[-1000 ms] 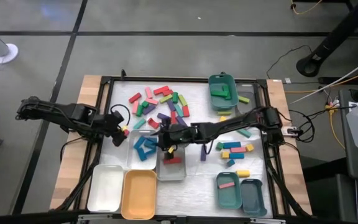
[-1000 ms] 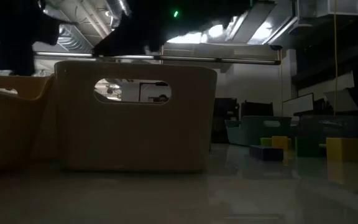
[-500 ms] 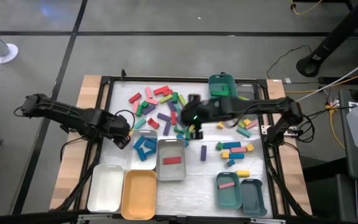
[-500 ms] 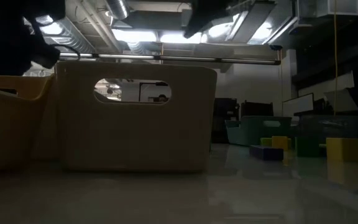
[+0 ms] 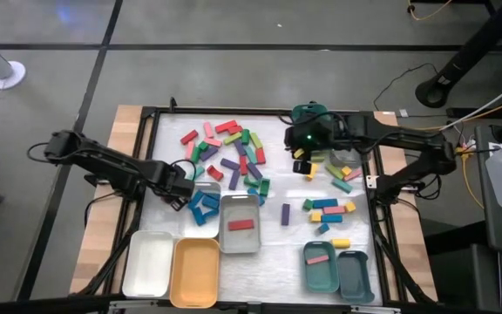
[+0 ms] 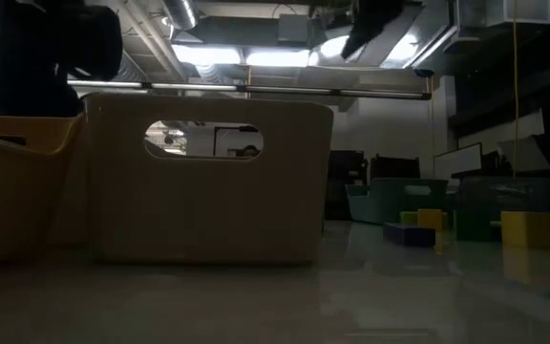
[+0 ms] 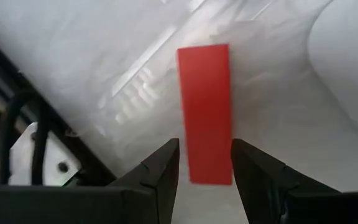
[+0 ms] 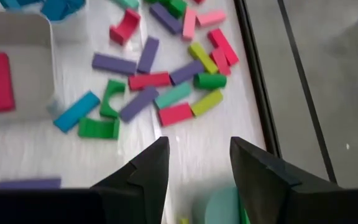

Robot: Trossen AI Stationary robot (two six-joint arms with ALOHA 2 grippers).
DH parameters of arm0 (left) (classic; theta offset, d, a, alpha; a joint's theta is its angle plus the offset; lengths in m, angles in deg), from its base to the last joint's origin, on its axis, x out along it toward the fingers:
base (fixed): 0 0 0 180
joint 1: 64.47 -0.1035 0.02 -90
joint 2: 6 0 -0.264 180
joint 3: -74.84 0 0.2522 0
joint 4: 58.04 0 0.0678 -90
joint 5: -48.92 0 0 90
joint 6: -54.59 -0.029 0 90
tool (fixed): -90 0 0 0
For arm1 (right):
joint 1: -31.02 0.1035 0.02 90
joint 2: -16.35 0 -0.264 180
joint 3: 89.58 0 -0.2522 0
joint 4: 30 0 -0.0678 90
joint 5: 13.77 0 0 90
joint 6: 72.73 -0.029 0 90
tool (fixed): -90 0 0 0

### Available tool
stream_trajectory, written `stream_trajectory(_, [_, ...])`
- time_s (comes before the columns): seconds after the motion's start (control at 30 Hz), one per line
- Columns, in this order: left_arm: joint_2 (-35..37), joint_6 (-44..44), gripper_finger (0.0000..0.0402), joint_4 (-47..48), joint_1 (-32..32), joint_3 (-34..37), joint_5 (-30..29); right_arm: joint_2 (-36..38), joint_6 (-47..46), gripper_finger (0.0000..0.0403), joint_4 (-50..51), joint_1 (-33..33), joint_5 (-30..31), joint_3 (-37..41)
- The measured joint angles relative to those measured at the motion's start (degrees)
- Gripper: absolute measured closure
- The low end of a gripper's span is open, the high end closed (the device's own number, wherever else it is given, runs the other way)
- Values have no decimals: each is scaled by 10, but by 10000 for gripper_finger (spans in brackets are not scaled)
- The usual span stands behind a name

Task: Sort blocks
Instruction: Put the red block into the gray bin

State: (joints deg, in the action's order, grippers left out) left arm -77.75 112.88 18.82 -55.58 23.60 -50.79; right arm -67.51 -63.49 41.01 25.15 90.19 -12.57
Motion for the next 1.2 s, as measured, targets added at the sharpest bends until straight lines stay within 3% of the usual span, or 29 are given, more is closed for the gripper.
stream_trajectory(0.37, [-28,-5,268,-17,-27,-2,-6,28,0,233,1,-2,-14,89])
stream_trajectory(0.63, [-24,6,268,-43,-52,-1,32,28,16,233,3,-2,-15,99])
stream_trajectory(0.93, [22,34,268,-36,-59,-26,34,28,18,233,3,-2,-15,99])
stream_trajectory(1.2, [58,88,268,-13,-139,-27,34,28,46,233,-1,-2,-15,98])
